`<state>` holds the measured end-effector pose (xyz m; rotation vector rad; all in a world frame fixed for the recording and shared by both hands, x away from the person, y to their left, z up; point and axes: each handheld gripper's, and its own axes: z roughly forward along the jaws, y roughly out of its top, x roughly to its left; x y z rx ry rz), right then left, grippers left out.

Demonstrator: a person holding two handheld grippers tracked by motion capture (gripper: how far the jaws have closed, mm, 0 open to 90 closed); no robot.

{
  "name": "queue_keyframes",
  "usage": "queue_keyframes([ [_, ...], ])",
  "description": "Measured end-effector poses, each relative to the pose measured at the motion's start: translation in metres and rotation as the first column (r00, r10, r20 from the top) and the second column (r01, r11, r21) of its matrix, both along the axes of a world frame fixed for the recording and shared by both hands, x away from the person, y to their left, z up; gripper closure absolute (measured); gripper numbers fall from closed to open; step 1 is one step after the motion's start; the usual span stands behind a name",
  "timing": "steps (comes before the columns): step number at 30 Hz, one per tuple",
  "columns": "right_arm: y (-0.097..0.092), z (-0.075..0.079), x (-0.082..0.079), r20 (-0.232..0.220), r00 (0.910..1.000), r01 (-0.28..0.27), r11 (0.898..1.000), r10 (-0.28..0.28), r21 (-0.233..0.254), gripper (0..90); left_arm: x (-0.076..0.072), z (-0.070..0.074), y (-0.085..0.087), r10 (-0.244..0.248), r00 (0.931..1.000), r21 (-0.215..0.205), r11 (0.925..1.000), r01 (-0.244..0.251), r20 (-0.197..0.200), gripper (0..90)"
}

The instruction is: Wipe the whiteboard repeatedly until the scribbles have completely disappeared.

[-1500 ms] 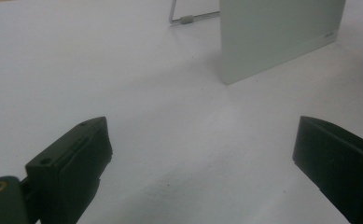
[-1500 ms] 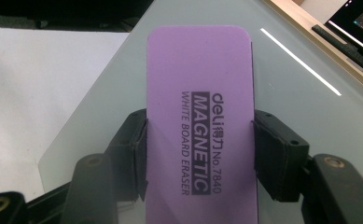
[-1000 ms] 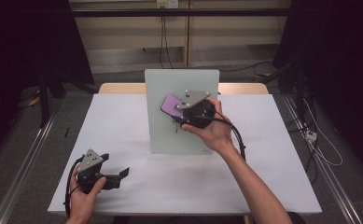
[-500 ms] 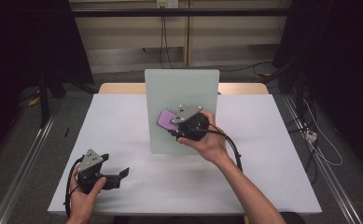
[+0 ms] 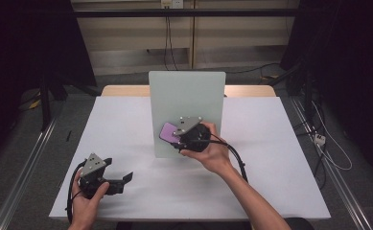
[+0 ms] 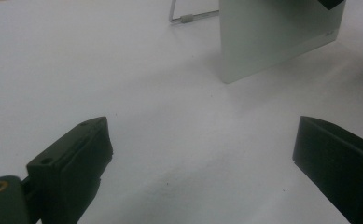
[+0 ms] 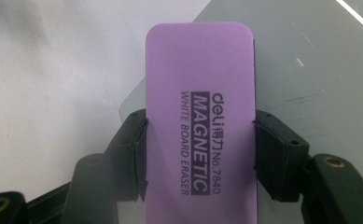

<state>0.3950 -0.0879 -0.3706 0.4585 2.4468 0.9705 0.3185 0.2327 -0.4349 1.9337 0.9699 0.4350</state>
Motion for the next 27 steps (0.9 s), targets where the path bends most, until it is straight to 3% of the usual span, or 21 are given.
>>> queue_keyframes([
  [6,-0.005,0.008,0.001,0.018,0.9997,0.014,1.000,-0.014,0.012,41.8,0.000,0.000,0.001,0.008,0.9999,-0.008,0.9999,-0.008,0.009,4.4],
  [20,-0.034,0.047,0.008,0.094,0.9904,0.096,0.993,-0.102,0.070,41.8,0.000,0.000,0.000,0.007,0.9999,-0.006,1.0000,-0.007,0.008,4.4],
  [27,-0.032,0.043,0.007,0.098,0.9899,0.096,0.993,-0.103,0.068,41.8,0.000,0.000,0.000,0.000,1.0000,0.000,1.0000,0.000,0.004,4.4],
])
